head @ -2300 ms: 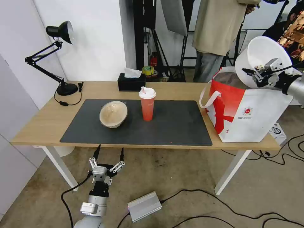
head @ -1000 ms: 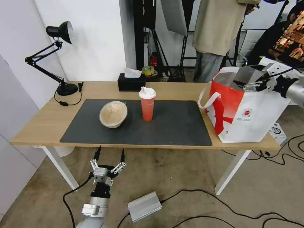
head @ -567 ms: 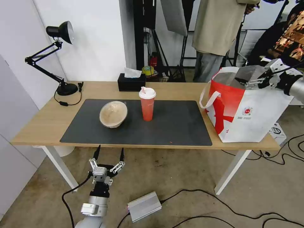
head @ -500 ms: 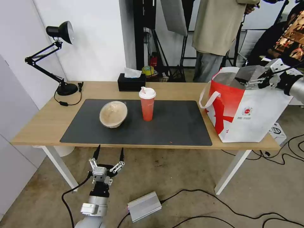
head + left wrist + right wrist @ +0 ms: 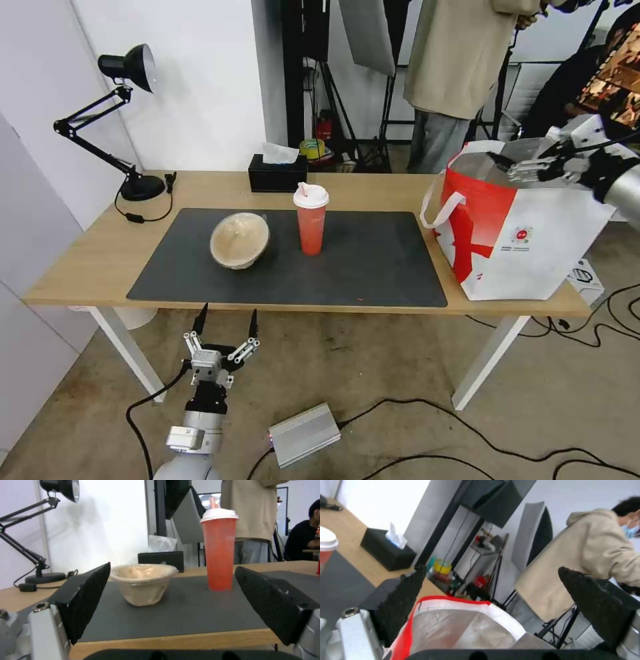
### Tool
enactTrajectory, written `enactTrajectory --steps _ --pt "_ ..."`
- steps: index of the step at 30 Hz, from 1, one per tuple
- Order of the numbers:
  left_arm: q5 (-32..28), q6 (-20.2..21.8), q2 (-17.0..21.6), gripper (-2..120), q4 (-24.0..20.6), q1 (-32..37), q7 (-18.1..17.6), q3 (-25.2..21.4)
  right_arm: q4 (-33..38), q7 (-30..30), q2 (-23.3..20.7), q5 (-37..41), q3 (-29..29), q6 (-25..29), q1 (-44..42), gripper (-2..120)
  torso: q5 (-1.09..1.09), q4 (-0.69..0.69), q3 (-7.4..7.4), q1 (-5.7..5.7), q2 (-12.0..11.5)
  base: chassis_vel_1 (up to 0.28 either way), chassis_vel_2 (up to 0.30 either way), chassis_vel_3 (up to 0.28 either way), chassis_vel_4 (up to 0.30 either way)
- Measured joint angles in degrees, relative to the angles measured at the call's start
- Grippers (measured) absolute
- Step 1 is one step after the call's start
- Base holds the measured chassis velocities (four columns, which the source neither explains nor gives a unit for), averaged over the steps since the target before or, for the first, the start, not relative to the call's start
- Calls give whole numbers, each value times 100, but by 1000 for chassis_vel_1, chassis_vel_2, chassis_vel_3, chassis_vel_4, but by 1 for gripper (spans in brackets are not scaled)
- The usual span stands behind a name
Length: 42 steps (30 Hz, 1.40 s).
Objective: Pick up the trash from the table and place it into the takeout bag.
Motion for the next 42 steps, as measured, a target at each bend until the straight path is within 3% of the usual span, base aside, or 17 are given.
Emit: enactTrajectory --steps 2,7,19,30,42 --pt "-11 0 0 100 2 -7 0 -11 199 103 184 -89 337 100 -397 100 0 0 0 0 0 0 0 0 0" --pt "-23 19 -29 100 -82 16 0 -41 466 315 616 -376 529 282 -688 100 0 2 0 0 0 0 0 0 0" --pt "-68 137 4 100 -490 233 -1 -323 1026 589 1462 -812 585 462 -923 100 0 2 0 0 0 0 0 0 0" --pt "-63 137 -98 100 -547 273 -1 -433 1313 619 2294 -1318 601 765 -1535 100 0 1 0 0 0 0 0 0 0" --pt "-59 138 -112 100 -474 203 -6 -441 1644 656 2829 -1764 526 1047 -2062 100 0 1 0 0 0 0 0 0 0"
